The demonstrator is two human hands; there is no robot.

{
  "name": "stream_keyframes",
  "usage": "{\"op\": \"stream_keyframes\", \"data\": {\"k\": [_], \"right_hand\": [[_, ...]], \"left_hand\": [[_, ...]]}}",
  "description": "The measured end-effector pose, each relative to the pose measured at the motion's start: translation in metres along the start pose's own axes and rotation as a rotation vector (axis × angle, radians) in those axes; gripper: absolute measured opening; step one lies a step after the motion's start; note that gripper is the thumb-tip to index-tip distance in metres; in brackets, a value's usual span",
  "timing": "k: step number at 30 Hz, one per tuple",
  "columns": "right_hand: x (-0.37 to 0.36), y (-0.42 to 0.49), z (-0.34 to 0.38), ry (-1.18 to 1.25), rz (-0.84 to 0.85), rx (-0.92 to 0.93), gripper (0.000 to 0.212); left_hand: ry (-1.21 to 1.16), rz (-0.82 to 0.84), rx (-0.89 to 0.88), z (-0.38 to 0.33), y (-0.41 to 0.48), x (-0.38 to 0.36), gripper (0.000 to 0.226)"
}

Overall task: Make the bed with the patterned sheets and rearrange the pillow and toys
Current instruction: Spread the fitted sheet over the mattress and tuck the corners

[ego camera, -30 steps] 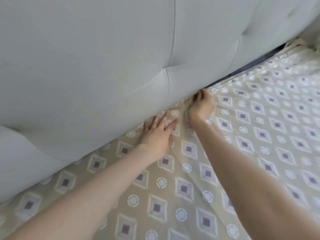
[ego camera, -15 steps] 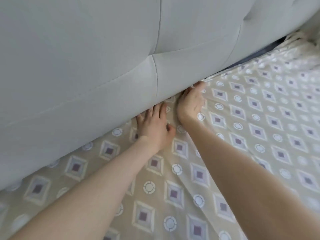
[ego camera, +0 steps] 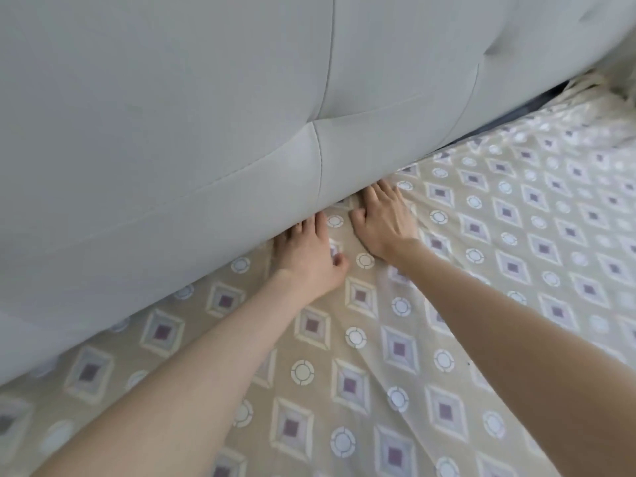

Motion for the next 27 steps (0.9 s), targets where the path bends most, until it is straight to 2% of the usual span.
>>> {"op": "stream_keyframes", "data": {"k": [5,9,11,13,15,17,20,23,27], "right_hand": [[-0.002,0.021,-0.009,-0.096,0.089,-0.001,0.041],[0.001,0.028,-0.02,0.013,0.129,-0.035,0.038],[0.002,0.028,-0.022,0.029,0.177,0.014,0.045],[0.0,0.017,-0.019,0.066,0.146,0.037,0.05],[-0.003,-0.001,-0.023,0.127,-0.013,-0.051,0.049],[-0.005,-0.013,-0.031,0.13,-0.134,-0.261,0.056],[-0.005,-0.003,-0.044,0.058,-0.079,-0.462,0.067],[0.0,0.019,-0.054,0.034,-0.019,-0.471,0.067],[0.005,0.042,-0.064,0.0,0.071,-0.387,0.063]], "left_hand": [[0.004,0.072,0.017,0.005,0.01,0.003,0.086],[-0.016,0.142,0.015,0.006,0.014,0.011,0.083],[-0.045,0.177,0.017,0.005,0.013,0.015,0.086],[-0.06,0.213,0.013,0.004,0.015,0.017,0.091],[-0.054,0.249,0.004,0.003,0.016,0.02,0.094],[-0.036,0.253,0.015,0.003,0.015,0.021,0.096],[0.068,0.227,0.014,0.001,0.013,0.019,0.094],[0.151,0.221,0.014,-0.002,0.015,0.019,0.091],[0.222,0.193,-0.015,-0.013,0.02,0.016,0.084]]}}
Point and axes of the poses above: each hand's wrist, its own y-axis towards the middle knuckle, its own x-axis out of the back of the hand, z = x × y, the point moved 4 cm from there along y, towards the middle knuckle, and after that the axes turned 6 degrees about y, right-handed, at the moved point
